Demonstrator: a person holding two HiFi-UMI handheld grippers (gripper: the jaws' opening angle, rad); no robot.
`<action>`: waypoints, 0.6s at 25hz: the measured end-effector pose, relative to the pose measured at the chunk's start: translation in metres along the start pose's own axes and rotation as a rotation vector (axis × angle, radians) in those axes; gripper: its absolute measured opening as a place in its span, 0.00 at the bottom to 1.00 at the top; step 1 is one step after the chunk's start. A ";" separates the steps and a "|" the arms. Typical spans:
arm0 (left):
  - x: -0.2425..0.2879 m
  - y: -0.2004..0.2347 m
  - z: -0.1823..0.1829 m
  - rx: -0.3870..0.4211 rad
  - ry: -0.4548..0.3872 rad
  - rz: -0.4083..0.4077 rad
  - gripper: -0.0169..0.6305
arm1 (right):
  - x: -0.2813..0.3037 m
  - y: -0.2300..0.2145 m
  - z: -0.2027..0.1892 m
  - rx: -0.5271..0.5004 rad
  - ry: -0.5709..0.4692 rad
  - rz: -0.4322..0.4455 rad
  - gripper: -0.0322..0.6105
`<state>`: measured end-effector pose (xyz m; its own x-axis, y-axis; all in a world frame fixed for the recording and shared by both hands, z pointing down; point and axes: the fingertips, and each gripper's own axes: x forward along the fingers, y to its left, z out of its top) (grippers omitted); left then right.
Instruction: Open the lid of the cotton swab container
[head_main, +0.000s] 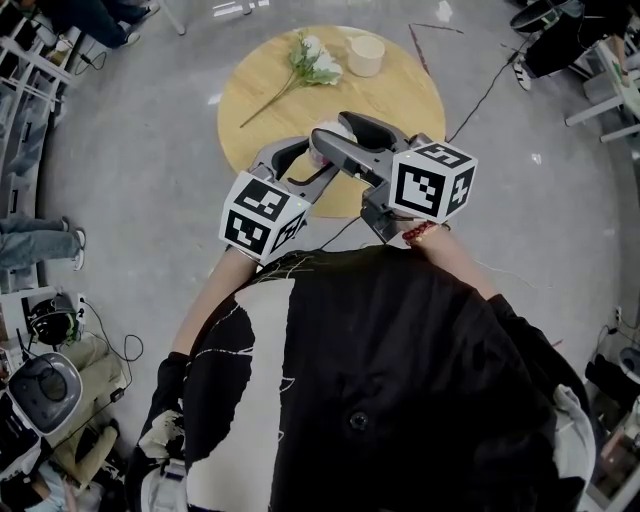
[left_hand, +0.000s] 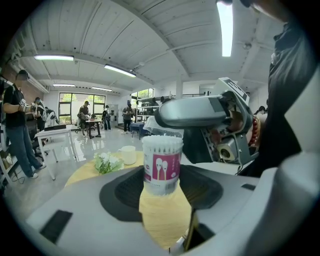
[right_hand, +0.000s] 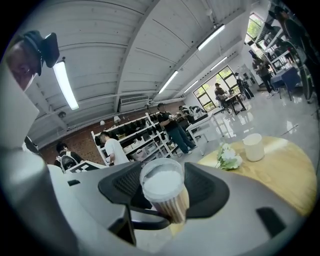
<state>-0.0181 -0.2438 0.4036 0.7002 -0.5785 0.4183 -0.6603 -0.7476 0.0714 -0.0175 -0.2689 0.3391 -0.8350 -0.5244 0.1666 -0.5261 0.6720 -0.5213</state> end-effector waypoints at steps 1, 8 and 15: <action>0.000 0.000 0.000 0.002 -0.001 0.001 0.39 | 0.000 0.000 0.000 -0.005 -0.001 -0.002 0.48; 0.000 -0.001 -0.002 0.004 0.002 0.006 0.39 | -0.004 -0.001 0.003 -0.023 -0.013 -0.017 0.49; -0.002 0.001 -0.001 0.006 0.000 0.007 0.39 | -0.006 -0.001 0.007 -0.033 -0.023 -0.025 0.49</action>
<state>-0.0200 -0.2434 0.4036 0.6955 -0.5841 0.4186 -0.6637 -0.7453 0.0628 -0.0110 -0.2703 0.3327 -0.8179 -0.5530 0.1592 -0.5518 0.6752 -0.4894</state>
